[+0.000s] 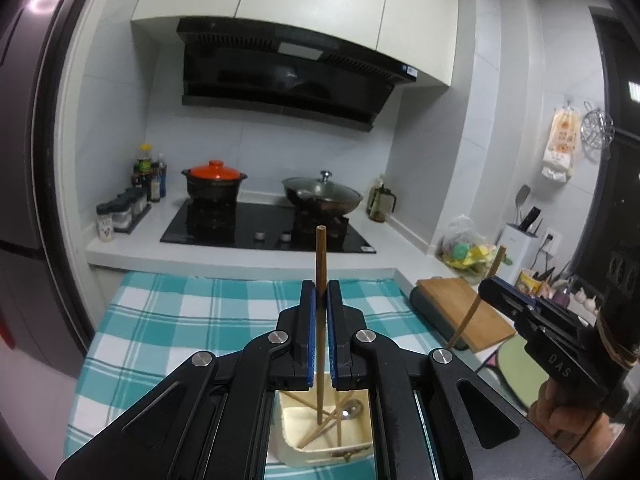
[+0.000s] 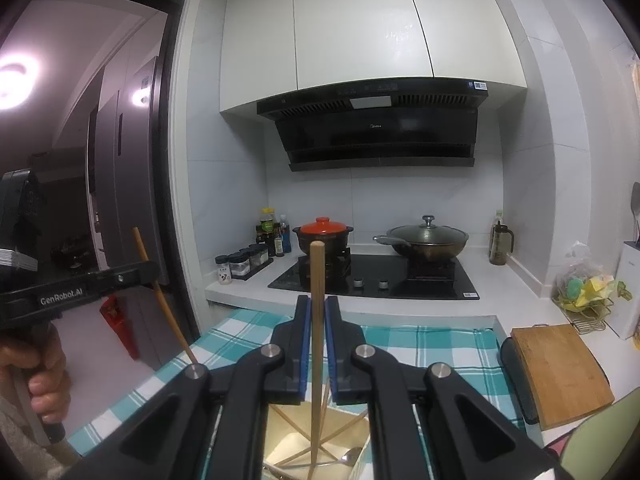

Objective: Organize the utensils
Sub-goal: 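Open the left tool over the cream box while the right tool releases its chopstick into it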

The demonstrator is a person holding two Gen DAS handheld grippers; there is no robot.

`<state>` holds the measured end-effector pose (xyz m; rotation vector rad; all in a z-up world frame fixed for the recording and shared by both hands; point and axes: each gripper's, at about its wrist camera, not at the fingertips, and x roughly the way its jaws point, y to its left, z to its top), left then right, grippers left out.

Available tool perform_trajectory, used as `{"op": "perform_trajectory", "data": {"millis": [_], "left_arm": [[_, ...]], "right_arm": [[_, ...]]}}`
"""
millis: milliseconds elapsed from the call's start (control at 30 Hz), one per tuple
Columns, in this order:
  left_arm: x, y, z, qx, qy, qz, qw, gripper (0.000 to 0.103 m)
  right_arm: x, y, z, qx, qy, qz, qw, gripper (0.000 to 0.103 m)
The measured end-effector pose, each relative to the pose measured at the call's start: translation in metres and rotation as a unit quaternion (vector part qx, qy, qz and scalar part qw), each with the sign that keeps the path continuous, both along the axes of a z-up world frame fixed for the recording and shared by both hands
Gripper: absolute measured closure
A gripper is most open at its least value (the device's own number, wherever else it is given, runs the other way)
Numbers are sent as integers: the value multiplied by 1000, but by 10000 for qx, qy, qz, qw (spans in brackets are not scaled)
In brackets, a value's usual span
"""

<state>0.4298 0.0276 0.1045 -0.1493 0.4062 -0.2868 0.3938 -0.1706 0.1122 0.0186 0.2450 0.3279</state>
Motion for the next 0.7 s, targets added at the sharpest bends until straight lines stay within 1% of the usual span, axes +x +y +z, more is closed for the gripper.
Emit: {"op": "perform_trajectory", "data": {"millis": [67,133,267,367,500,533,567,600,633,667,700], "left_arm": [[15,-8,-14,66,212,-51,9997,100],[28,-16,-29,150,409,-98,9990,100],[49,-29,-61,272,839,-214,9959,100],[63,-36,-87,348,1168,-258,9922,100],[78,-44,-116,499,1565,-259,9861,98],[82,-45,-123,539,1690,-212,9839,91],[83,-45,-127,588,1808,-153,9816,71],[81,-42,-129,635,1875,-79,9802,59],[75,-38,-127,641,1826,-3,9811,45],[67,-34,-123,647,1729,49,9828,42],[57,-28,-118,668,1653,46,9840,41]], "right_arm": [[17,3,-10,-19,112,-2,9999,96],[33,4,-23,-27,323,-10,9995,96],[60,4,-58,-76,895,61,9959,96],[77,2,-86,-76,1395,78,9902,96],[96,0,-123,19,2096,165,9776,95],[101,1,-132,2,2270,172,9737,94],[105,1,-138,4,2408,164,9704,94],[108,0,-142,26,2511,154,9678,88],[108,-1,-144,67,2575,112,9662,72],[106,-4,-141,135,2553,52,9668,66],[100,-8,-135,210,2456,-2,9691,62]]}}
